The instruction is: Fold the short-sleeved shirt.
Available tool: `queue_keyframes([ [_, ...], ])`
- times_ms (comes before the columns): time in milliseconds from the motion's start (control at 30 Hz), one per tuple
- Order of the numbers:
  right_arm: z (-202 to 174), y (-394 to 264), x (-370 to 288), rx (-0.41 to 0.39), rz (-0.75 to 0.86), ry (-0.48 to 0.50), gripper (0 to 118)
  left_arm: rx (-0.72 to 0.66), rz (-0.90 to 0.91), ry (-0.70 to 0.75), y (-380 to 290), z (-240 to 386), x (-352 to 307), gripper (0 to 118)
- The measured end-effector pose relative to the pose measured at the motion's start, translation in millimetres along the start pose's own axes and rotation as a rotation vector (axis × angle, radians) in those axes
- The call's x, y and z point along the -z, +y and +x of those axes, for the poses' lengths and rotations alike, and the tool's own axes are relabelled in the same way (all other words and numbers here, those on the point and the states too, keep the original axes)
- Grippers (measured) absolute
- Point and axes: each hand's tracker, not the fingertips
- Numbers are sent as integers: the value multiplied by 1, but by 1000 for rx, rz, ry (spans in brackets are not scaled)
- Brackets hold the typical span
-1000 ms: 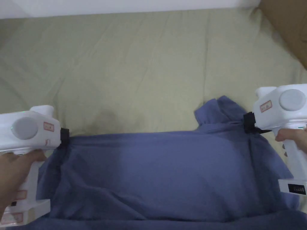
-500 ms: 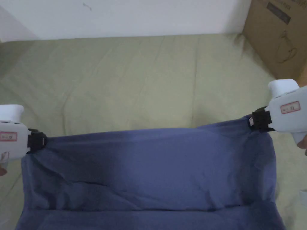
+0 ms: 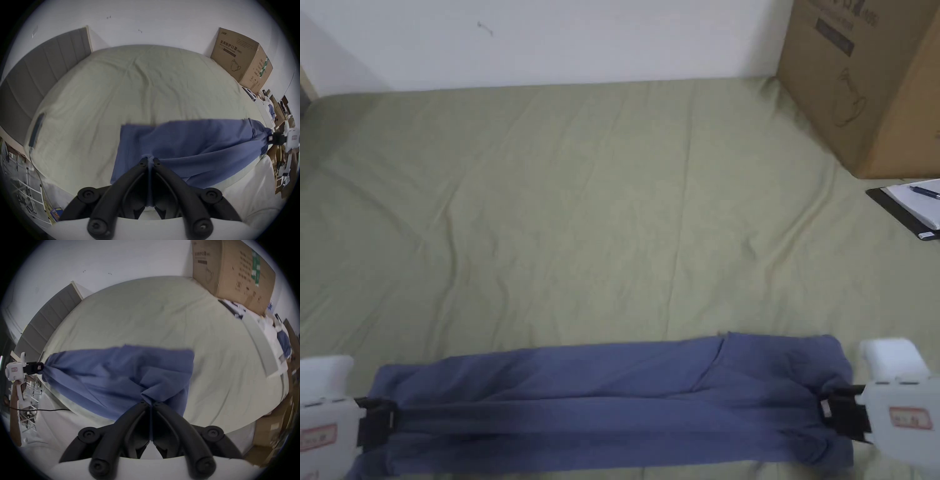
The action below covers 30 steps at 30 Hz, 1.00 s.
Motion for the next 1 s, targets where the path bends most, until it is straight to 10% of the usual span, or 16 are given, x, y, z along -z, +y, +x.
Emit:
queue_keyframes([
  [67,1,-12,6,36,25,-29,12,-28,-12,10,-7,0,5,8],
  [167,4,-12,-1,114,37,-18,97,-36,1,22,-13,-8,2,77],
  [200,3,-11,-6,132,54,-32,104,-53,12,17,-14,-10,-3,90],
  [367,-15,7,-45,61,217,14,96,-211,144,-61,-8,-26,-45,90],
  [467,-39,11,-62,-2,317,89,68,-282,192,-147,-8,-31,-65,87],
  [567,-72,10,-64,-52,359,86,5,-280,195,-178,-14,-32,-73,35],
  [600,-81,10,-61,-62,364,84,0,-278,191,-179,-17,-32,-71,11],
  [667,-97,10,-52,-80,357,132,0,-308,183,-197,-25,-36,-66,0],
  [867,-136,11,-29,-93,334,180,0,-383,165,-243,-43,-58,-56,0],
  [1000,-154,16,-18,-121,312,204,0,-623,180,-384,-47,-95,-43,37],
])
